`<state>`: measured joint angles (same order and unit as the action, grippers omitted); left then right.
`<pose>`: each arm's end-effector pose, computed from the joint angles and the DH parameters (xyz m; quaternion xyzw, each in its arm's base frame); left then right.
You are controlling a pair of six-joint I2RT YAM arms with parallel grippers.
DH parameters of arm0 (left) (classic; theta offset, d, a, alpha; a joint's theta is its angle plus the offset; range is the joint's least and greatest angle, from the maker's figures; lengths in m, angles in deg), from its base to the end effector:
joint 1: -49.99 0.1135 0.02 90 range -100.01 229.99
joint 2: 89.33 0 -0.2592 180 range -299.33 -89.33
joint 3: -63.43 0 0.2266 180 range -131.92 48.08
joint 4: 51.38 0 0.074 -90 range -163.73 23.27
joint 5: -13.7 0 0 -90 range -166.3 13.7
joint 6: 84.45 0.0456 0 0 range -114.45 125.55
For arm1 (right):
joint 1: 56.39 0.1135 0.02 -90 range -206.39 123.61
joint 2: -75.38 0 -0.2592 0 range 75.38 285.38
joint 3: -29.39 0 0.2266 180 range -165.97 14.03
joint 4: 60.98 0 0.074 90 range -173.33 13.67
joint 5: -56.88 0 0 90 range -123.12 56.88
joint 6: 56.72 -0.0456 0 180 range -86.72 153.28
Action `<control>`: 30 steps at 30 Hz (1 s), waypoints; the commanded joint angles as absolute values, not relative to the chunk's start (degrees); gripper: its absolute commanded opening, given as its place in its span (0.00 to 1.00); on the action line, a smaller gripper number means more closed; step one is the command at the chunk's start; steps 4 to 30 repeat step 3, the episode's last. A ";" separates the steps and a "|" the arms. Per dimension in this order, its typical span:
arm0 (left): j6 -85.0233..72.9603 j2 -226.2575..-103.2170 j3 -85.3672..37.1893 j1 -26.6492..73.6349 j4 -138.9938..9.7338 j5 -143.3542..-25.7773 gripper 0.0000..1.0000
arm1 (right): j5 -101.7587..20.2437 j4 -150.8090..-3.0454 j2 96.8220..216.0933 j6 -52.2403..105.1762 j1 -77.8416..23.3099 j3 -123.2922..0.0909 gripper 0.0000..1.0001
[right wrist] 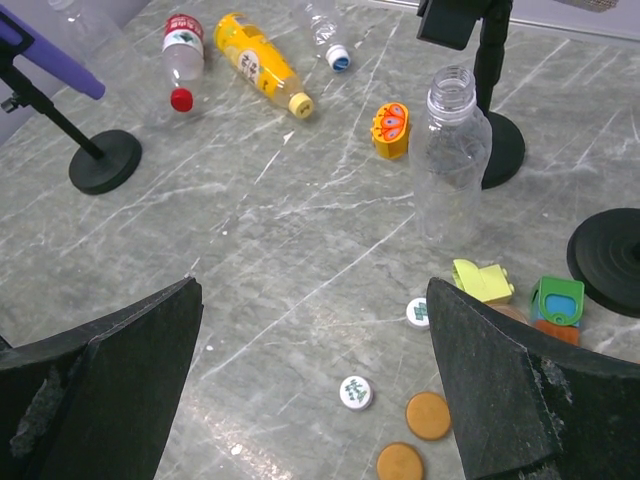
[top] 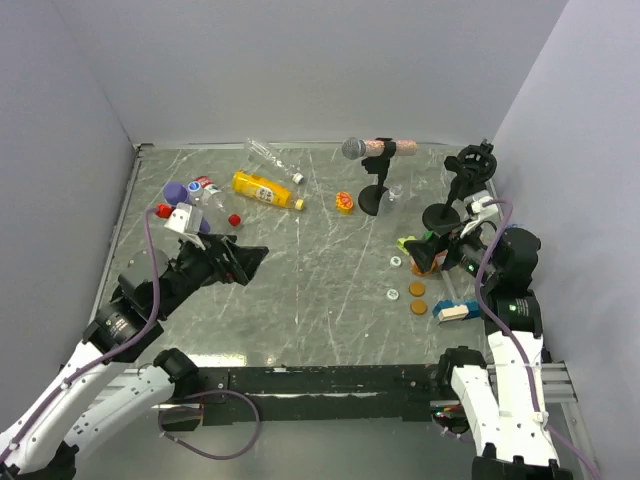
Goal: Unscrew the bottle caps
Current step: Reset both arms
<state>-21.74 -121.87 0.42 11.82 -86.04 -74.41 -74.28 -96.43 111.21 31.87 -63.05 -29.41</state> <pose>0.0922 -0.0705 0.3591 0.0583 0.7301 -0.3579 0.5791 0.1269 0.0154 0.3303 -0.1682 0.7437 0.2470 0.5980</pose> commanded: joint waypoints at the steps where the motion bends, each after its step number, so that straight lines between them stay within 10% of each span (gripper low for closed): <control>1: -22.66 -121.24 0.35 12.02 -84.14 -74.11 0.97 | -73.90 -93.73 110.80 32.40 -63.34 -28.86 0.99; 30: -22.66 -120.89 0.79 12.02 -83.87 -74.46 0.97 | -73.72 -93.73 110.36 32.32 -63.34 -28.68 0.99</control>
